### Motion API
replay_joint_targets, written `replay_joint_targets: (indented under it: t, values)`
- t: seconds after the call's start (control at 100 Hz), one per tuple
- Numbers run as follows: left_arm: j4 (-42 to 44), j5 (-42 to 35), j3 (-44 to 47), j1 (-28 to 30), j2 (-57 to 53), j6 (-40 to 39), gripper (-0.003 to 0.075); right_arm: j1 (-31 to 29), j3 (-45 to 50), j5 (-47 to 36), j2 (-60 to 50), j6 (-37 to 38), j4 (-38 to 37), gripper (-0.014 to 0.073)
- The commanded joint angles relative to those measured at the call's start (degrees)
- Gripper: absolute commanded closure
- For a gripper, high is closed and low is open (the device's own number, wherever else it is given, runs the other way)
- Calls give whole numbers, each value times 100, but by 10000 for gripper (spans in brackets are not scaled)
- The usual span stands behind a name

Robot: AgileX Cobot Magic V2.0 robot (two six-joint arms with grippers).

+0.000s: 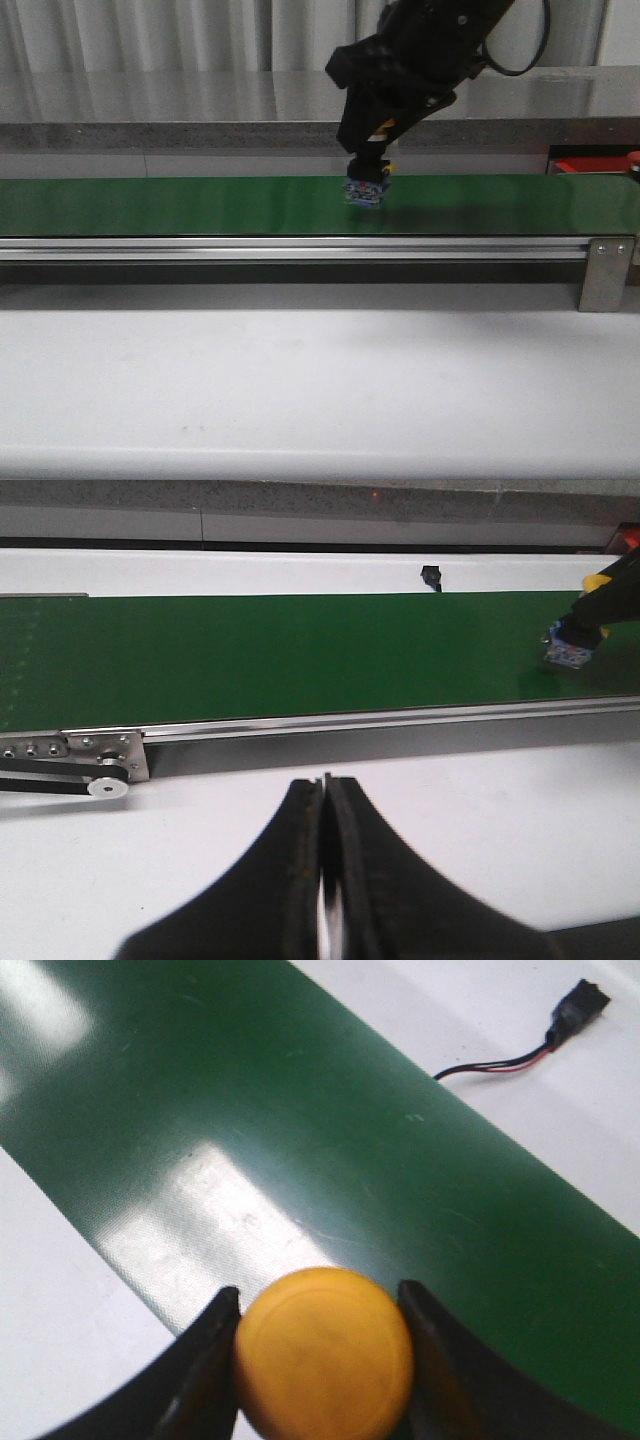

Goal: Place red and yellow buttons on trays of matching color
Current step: 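Lift the yellow button and carry it over the yellow tray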

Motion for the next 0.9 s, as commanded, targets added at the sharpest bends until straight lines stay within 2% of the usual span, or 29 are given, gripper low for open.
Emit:
replay_joint_targets:
  t: [0.0, 0.21, 0.46, 0.68, 0.89]
  values:
    - [-80, -375, -152, -43, 36, -34, 741, -178, 51, -336, -599, 146, 135, 627]
    - [-80, -375, -152, -43, 36, -34, 741, -833, 812, -493, -1392, 158, 135, 627]
    - [-80, -375, -152, -43, 36, -34, 741, -2099, 1481, -598, -2111, 162, 135, 627]
    - [-80, -375, -152, -43, 36, -34, 741, -3409, 1640, -639, -2402, 162, 135, 627]
    - [-80, -375, -152, -43, 36, -34, 741, -4275, 1640, -722, -2423, 162, 135, 627]
